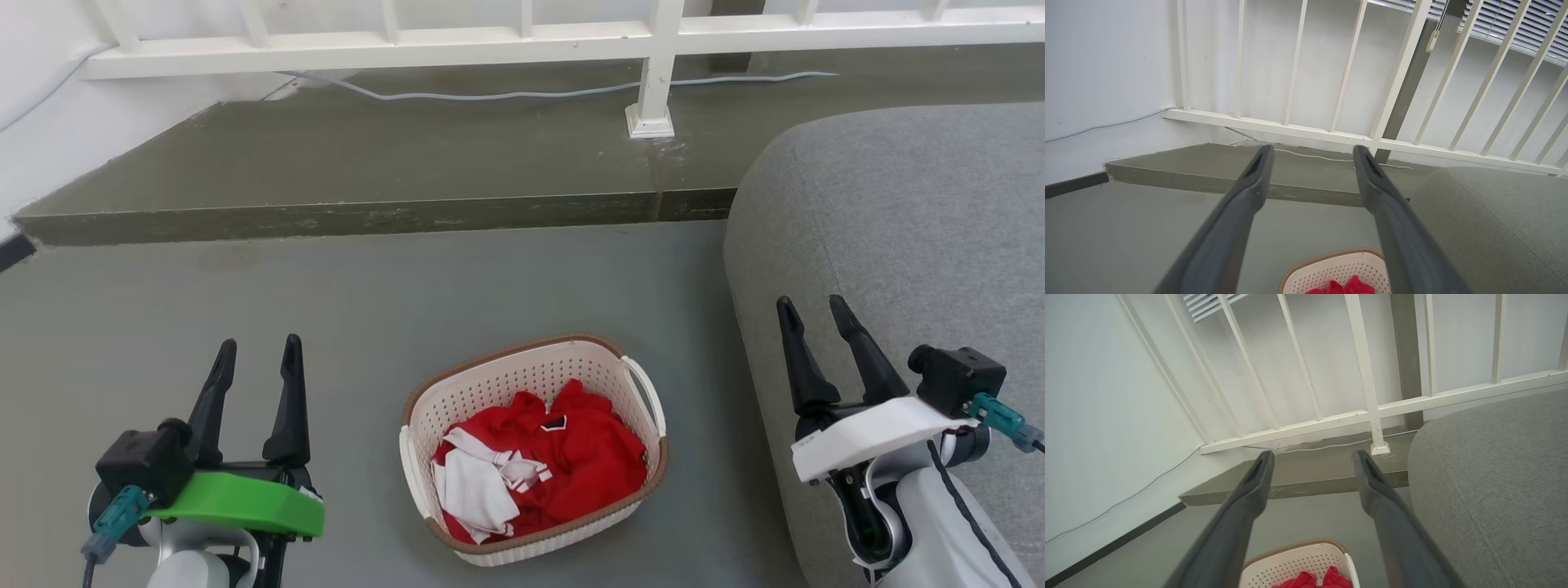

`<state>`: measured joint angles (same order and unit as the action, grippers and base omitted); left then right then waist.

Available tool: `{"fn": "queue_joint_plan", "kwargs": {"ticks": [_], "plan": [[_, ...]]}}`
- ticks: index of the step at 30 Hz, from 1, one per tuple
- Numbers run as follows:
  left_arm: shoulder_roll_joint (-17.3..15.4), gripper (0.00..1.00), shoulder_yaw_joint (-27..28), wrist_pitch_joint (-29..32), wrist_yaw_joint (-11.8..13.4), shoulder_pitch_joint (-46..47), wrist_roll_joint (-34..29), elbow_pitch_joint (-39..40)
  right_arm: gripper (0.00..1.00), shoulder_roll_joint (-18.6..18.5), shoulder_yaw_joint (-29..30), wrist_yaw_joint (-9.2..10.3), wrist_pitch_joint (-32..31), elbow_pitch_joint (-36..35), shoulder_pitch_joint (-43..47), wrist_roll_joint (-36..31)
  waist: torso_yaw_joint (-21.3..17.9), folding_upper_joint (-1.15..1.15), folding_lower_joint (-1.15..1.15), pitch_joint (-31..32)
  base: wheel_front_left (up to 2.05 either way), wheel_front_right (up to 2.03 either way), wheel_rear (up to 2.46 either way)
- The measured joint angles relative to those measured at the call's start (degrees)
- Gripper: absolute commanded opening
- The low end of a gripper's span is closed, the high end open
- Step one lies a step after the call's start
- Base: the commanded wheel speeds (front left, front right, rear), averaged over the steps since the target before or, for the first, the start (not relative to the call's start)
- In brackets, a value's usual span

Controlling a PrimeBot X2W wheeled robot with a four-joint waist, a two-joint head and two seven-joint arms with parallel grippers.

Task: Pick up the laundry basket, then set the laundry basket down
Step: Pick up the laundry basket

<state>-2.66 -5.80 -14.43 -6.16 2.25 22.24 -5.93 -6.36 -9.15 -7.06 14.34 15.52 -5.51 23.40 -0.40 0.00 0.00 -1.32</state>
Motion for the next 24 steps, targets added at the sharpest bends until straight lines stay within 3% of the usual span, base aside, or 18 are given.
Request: {"fn": "queue_joint_plan", "kwargs": {"ticks": [9, 24], "plan": [[0.1, 1.0, 0.7, 0.0, -0.4, -0.1, 0.0, 0.6, 1.0, 0.2, -0.9, 0.0, 0.0, 0.0, -0.2, -0.2, -0.2, 0.0, 0.0, -1.3, 0.0, 0.0, 0.0], [0.2, 1.0, -0.3, 0.0, -0.4, 0.5, 1.8, -0.4, 1.0, -0.7, -1.2, -0.01, 0.0, -1.1, -3.7, -0.1, -1.3, 0.0, 0.0, -8.9, 0.0, 0.0, 0.0]]}}
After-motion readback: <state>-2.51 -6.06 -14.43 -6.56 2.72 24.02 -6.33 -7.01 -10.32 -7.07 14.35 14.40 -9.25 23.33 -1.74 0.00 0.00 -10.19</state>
